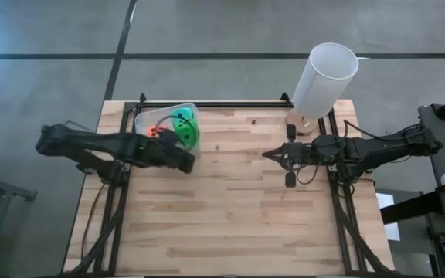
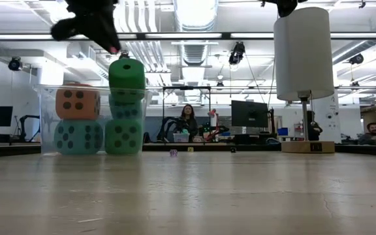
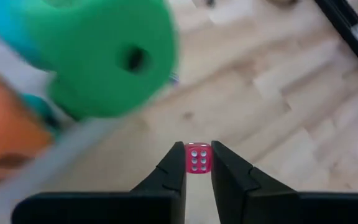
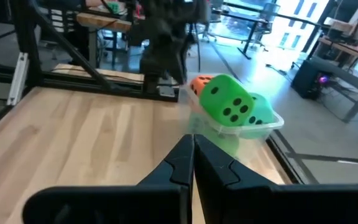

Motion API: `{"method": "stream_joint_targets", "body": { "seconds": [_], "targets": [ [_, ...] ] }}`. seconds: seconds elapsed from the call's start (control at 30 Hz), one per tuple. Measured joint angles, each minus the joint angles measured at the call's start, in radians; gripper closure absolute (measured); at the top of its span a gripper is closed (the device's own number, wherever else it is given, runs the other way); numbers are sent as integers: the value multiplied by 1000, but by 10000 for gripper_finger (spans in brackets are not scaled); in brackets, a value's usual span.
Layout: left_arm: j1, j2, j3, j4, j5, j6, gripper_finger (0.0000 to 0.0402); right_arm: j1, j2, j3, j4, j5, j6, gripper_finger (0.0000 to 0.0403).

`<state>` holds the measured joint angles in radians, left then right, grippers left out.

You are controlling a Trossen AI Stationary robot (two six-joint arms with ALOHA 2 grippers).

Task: Pick & Place Dice
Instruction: Put the small pink dice into the transparent bin

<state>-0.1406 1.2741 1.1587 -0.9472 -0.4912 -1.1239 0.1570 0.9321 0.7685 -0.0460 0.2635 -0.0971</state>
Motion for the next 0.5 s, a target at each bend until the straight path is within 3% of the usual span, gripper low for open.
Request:
{"method": "stream_joint_targets", "body": {
  "seconds": [0.3,0.5],
  "targets": [
    [19,-144,0,-217,-204,-103,352,-1,0,0,4,33,19,394],
    [117,-142,-2,-354,-227,-158,352,-1,0,0,7,56,19,394]
  ]
}}
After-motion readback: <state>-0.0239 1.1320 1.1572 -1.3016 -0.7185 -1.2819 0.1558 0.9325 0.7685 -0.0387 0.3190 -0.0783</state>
